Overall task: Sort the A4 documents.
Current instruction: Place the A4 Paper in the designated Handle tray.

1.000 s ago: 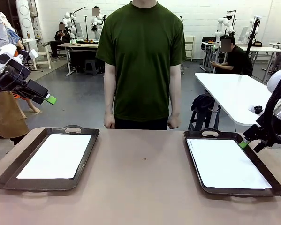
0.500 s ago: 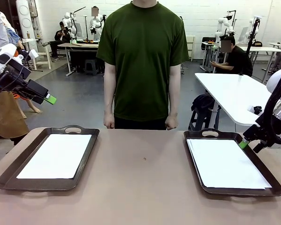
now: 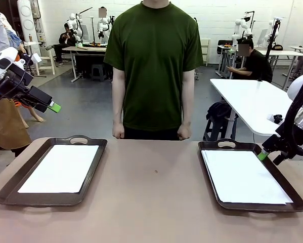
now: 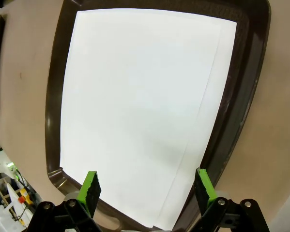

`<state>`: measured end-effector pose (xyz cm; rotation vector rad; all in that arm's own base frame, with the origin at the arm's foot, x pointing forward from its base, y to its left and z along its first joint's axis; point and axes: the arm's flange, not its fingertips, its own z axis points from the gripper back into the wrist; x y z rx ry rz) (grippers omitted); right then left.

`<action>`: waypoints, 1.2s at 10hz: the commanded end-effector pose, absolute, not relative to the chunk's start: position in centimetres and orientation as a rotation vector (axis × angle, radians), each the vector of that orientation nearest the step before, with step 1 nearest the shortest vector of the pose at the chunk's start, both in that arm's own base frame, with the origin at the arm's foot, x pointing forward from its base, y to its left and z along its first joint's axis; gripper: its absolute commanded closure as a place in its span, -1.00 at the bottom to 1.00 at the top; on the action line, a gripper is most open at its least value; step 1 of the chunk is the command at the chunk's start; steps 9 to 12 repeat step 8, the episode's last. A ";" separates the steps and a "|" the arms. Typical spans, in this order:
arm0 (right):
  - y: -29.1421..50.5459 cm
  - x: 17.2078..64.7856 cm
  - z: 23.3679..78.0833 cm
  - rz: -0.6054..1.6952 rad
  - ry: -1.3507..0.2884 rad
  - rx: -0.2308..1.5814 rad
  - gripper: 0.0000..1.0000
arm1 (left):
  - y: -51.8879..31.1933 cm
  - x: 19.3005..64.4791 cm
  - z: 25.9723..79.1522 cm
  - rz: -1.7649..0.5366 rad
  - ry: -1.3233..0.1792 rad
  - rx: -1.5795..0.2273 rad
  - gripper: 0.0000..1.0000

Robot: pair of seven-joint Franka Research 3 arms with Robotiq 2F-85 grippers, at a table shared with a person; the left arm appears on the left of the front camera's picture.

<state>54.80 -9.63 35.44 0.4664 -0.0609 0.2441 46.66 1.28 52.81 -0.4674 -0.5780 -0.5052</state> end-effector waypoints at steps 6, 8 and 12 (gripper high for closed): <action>-9.7 54.8 35.5 0.242 -0.065 0.463 -1.00 | 1.3 46.7 52.9 -0.505 -0.585 -0.456 -1.00; -9.7 54.8 35.5 0.242 -0.065 0.463 -1.00 | 1.3 46.7 52.9 -0.505 -0.585 -0.456 -1.00; -9.7 54.8 35.5 0.242 -0.065 0.463 -1.00 | 1.3 46.7 52.9 -0.505 -0.585 -0.456 -1.00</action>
